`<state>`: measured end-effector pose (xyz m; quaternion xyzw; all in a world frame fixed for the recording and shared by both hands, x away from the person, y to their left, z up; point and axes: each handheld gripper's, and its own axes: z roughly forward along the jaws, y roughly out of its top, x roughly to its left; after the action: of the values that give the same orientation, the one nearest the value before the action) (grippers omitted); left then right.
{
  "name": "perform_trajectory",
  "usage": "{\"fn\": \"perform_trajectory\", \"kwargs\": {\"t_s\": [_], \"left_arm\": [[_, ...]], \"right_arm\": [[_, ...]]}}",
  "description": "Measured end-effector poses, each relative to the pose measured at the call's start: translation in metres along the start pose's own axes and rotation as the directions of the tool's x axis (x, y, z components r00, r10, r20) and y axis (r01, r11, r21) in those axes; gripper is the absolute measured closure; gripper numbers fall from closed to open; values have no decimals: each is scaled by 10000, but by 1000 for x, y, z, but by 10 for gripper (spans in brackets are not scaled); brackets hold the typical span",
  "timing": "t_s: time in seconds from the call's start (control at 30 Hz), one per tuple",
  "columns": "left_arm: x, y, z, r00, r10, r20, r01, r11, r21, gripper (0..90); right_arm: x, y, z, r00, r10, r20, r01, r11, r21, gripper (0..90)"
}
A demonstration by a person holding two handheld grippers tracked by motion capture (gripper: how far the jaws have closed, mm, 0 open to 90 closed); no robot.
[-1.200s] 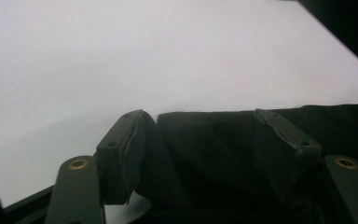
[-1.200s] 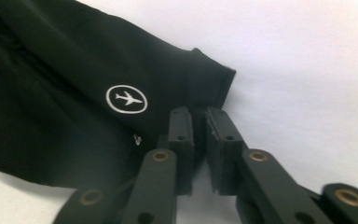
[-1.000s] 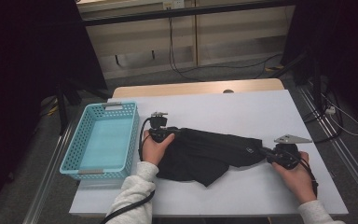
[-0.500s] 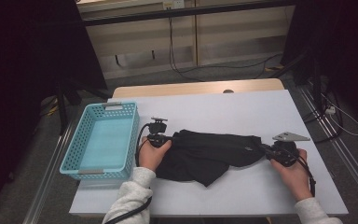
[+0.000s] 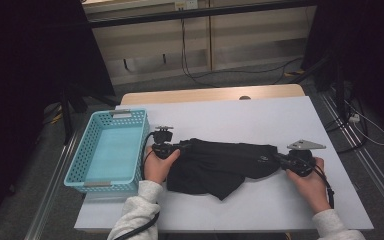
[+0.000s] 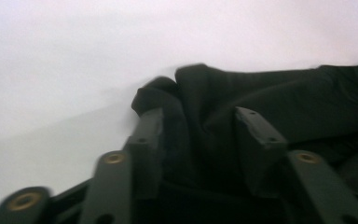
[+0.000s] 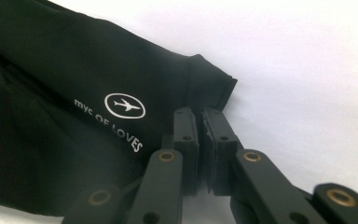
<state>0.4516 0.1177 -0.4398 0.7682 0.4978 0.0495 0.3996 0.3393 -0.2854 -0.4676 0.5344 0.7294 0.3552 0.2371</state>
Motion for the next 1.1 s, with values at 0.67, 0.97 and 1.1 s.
{"fn": "perform_trajectory", "kwargs": {"t_s": [0.67, 0.97, 1.1], "left_arm": [[-6, 17, 19, 9994, -80, -341, 91, 9994, 329, 579], [-6, 4, 24, 9998, -142, -132, 152, 9967, 795, 730], [-8, 1, 21, 9999, -147, -27, 149, 9964, 833, 773]], "right_arm": [[1, -1, 0, 9999, -112, 29, 112, 9999, -20, 847], [2, -1, 0, 9999, -98, 83, 98, 10000, 2, 847], [3, -1, 0, 9998, -175, 103, 176, 9998, -15, 848]]}}
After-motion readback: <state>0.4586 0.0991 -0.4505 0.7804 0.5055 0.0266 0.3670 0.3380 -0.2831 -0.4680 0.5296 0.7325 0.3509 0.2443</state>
